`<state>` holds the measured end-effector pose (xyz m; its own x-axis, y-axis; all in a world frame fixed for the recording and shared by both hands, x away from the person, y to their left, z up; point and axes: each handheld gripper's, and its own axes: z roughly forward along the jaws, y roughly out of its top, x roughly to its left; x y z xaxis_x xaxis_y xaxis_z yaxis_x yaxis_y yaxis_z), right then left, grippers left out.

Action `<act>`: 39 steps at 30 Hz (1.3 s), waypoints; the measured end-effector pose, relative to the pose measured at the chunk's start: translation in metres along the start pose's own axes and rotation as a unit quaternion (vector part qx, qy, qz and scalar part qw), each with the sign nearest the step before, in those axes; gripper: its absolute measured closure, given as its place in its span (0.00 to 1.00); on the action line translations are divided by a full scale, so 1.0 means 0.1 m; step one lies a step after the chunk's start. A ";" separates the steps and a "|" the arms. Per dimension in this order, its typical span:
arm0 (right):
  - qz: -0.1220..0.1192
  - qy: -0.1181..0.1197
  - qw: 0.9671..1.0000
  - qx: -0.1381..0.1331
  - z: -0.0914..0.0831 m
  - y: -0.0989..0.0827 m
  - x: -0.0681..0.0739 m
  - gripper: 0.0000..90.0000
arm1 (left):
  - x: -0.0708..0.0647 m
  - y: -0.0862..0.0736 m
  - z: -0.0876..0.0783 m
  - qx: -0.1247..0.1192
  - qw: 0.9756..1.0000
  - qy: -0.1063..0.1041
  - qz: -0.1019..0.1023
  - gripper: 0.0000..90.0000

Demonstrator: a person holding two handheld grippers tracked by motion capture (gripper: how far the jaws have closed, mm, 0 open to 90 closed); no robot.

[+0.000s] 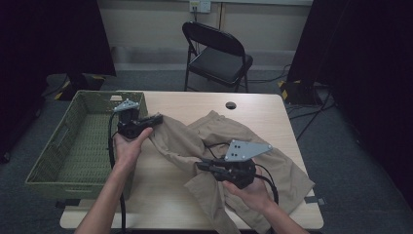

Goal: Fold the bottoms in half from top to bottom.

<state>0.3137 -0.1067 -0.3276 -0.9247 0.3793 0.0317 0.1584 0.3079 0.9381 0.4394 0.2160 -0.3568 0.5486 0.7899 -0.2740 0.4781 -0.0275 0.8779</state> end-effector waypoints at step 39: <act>-0.032 -0.011 0.996 -0.087 -0.28 0.47 0.00 0.97 | -0.12 0.63 -0.01 -0.013 0.999 0.032 0.035 0.98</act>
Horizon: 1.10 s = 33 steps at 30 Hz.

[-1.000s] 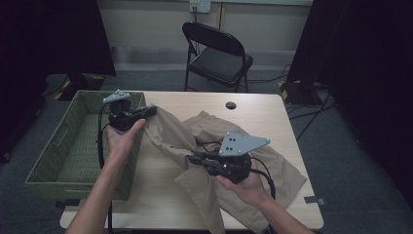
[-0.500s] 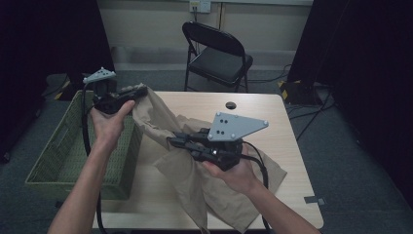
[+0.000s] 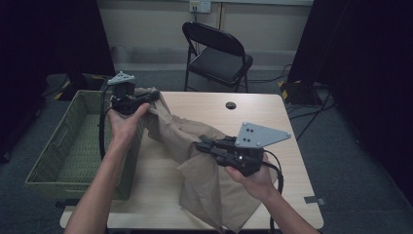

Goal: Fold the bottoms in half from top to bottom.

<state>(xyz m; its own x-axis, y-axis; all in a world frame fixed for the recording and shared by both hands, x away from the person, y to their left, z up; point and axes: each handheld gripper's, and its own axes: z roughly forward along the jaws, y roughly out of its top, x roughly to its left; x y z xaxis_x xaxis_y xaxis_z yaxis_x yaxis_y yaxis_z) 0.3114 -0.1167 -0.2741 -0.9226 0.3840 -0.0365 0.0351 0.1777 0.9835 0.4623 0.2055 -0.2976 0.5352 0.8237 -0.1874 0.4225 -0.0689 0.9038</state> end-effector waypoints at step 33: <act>0.157 -0.173 0.959 0.159 -0.36 -1.59 -1.18 0.97 | -0.01 -0.32 0.74 0.021 1.000 -0.009 -0.012 0.46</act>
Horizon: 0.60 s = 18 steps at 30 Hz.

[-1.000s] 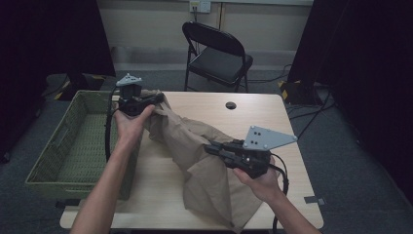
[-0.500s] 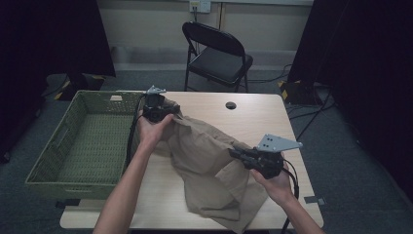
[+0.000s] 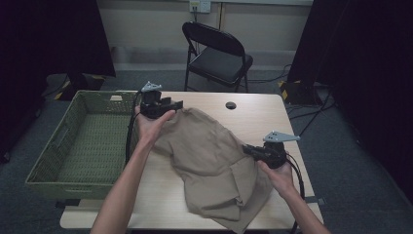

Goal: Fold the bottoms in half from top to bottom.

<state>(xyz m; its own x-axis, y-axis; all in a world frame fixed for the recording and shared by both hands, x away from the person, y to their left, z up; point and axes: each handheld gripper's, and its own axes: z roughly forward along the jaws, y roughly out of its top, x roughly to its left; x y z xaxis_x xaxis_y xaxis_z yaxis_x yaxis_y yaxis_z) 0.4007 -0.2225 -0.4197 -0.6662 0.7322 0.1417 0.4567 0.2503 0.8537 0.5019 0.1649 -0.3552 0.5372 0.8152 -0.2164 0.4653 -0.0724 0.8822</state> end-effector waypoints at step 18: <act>0.017 -0.093 0.994 0.047 -0.02 -0.23 -0.39 0.71 | -0.42 -0.44 -0.07 0.039 0.996 -0.049 0.062 0.56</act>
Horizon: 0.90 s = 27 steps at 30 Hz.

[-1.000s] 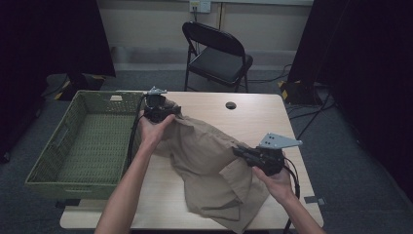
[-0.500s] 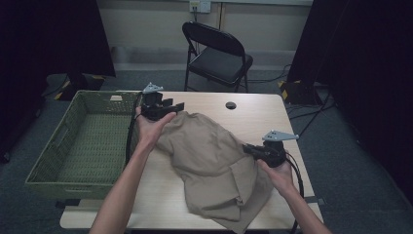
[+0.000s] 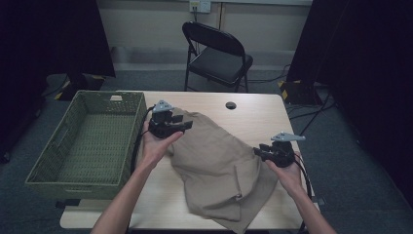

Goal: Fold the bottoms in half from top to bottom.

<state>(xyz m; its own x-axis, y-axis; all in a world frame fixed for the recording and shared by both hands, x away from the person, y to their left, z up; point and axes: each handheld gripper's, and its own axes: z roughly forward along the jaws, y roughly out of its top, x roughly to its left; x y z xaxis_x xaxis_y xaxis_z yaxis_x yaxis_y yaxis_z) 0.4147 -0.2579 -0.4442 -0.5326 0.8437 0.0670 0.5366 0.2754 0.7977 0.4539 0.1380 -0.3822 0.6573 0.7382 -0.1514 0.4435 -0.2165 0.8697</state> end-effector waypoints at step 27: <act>-0.079 0.046 0.993 0.077 0.50 -0.23 0.46 0.66 | -0.32 -1.07 0.38 0.139 0.987 -0.074 0.020 0.79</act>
<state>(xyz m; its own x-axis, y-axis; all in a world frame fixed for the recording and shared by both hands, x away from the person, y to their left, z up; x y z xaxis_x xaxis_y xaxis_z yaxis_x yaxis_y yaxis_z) 0.4105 -0.2025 -0.4893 -0.6718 0.7407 0.0093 0.5319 0.4736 0.7020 0.4085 0.1130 -0.4884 0.7502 0.6284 -0.2055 0.5526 -0.4253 0.7168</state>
